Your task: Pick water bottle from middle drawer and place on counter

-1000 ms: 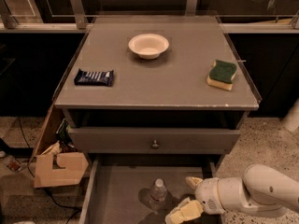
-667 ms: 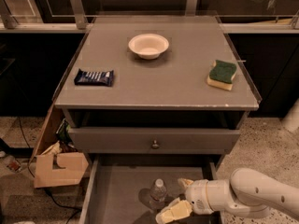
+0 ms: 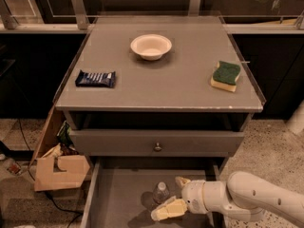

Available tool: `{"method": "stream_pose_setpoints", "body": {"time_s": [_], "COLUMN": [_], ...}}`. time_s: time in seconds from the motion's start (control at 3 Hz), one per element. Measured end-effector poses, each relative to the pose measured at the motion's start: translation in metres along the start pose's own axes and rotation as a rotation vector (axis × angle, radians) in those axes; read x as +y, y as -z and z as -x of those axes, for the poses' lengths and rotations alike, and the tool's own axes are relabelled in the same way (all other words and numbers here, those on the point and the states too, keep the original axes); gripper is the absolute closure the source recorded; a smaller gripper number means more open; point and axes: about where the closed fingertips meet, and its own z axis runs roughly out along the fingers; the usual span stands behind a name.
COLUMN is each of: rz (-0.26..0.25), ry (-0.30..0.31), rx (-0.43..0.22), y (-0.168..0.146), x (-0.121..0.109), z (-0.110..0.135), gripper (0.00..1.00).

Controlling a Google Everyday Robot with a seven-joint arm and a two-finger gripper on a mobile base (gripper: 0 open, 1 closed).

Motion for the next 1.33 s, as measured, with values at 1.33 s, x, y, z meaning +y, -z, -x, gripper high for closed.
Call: {"method": "stream_pose_setpoints", "body": {"time_s": [1.33], "rz": [0.033], "ry": [-0.07], "rx": [0.016], "y": [-0.059], "x": [-0.021], "z": [-0.026], "gripper": [0.0]}}
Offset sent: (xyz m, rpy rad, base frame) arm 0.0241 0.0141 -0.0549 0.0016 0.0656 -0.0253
